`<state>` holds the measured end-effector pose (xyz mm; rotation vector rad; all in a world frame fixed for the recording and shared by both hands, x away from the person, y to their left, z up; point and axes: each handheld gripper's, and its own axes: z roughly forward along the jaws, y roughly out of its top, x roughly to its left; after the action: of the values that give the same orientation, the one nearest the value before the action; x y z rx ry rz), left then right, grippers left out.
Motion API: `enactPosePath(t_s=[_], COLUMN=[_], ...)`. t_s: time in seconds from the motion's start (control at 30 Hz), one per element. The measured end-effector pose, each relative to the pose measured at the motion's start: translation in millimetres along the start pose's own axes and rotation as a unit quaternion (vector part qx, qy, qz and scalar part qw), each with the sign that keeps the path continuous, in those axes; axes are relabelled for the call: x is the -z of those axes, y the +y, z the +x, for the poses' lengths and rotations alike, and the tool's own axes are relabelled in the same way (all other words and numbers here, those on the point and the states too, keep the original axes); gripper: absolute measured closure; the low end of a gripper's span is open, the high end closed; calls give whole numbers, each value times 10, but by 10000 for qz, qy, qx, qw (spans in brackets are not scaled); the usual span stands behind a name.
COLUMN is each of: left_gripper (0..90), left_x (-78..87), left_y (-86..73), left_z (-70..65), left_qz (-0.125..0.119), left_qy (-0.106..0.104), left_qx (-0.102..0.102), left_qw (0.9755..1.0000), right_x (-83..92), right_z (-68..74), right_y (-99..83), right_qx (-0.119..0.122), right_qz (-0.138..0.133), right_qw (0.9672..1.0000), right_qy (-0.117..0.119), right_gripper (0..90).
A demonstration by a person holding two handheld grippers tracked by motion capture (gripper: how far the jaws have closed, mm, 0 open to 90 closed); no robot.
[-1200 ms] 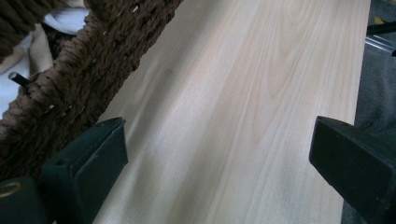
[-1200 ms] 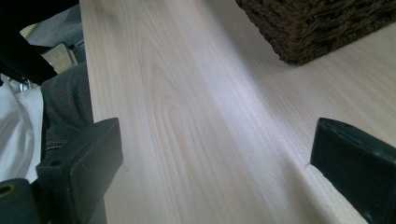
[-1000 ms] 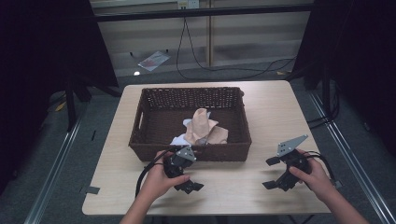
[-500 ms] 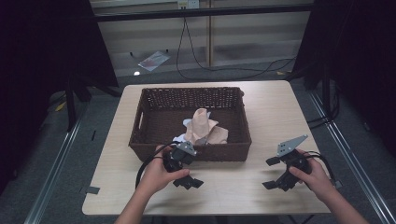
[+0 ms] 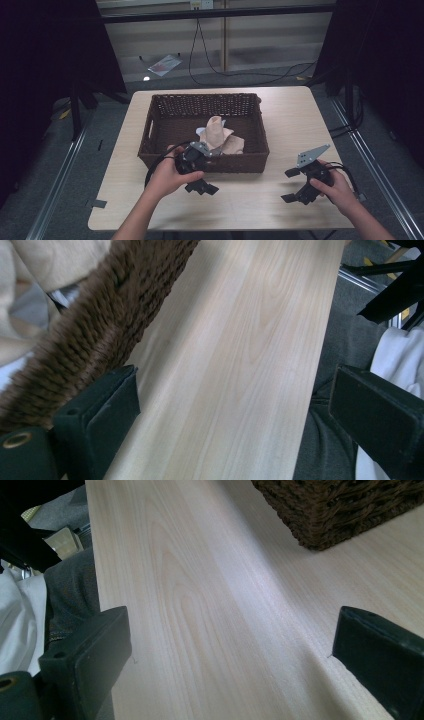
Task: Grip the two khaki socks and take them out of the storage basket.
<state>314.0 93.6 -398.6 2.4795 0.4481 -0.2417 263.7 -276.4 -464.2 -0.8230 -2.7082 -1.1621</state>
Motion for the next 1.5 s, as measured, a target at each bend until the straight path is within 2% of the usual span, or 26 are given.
enactPosePath(t_s=[0.03, 0.1, 0.23, 0.27, 0.33, 0.5, 0.53, 0.6, 0.63, 0.83, 0.87, 0.9, 1.0, 1.07, 1.23, 1.27, 1.33, 1.5], left_gripper=[61, 61, 61, 61, 61, 61, 61, 61, 61, 61, 61, 61, 61, 61, 60, 60, 61, 62], left_x=[29, 61, 133, 157, 183, 250, 271, 282, 294, 359, 361, 359, 355, 347, 311, 295, 283, 238], left_y=[25, 60, 136, 172, 199, 283, 308, 319, 331, 399, 405, 411, 440, 463, 503, 503, 515, 539], left_z=[9, 6, 21, 23, 40, 87, 109, 129, 133, 213, 231, 235, 293, 323, 414, 422, 459, 531], left_qz=[82, 66, 74, 56, 121, 63, 23, 26, 20, 18, 23, -11, 72, 65, 103, 46, 127, 123], left_qy=[-19, -48, -9, -3, 32, 18, -4, -12, 9, 99, 111, 116, 177, 252, 261, 287, 308, 358], left_qx=[-76, 9, 4, 76, 20, 68, 132, 91, 154, 213, 188, 263, 264, 343, 385, 428, 425, 553], left_qw=[9999, 10000, 10000, 10000, 9999, 10000, 9999, 10000, 9999, 9997, 9998, 9996, 9995, 9991, 9989, 9987, 9985, 9978], right_x=[-1, -3, -2, -1, -2, -3, -1, -1, -2, -3, -4, -4, -3, -4, -5, -5, -5, -5], right_z=[2, 1, 1, 2, 2, 3, 3, 3, 3, 3, 3, 3, 3, 3, 2, 2, 2, 3], right_y=[-1, 0, 1, 0, 0, 1, 1, 2, 1, 2, 1, 1, 1, 1, 2, 1, 1, 2], right_qx=[-11, 7, 2, 0, -1, 3, -4, 0, -5, -8, -2, -2, -3, -4, -5, -3, -2, -4], right_qz=[4, 8, -2, 0, 4, 8, 1, 2, 7, 8, 17, 17, 10, 15, 17, 16, 18, 31], right_qw=[10000, 10000, 10000, 10000, 10000, 10000, 10000, 10000, 10000, 10000, 10000, 10000, 10000, 10000, 10000, 10000, 10000, 10000], right_qy=[0, 6, 6, 0, 1, 5, 5, 5, 7, 10, 9, 9, 13, 15, 14, 15, 15, 6], right_gripper=[16, 16, 16, 16, 16, 16, 16, 16, 16, 16, 16, 16, 16, 16, 16, 16, 16, 16])
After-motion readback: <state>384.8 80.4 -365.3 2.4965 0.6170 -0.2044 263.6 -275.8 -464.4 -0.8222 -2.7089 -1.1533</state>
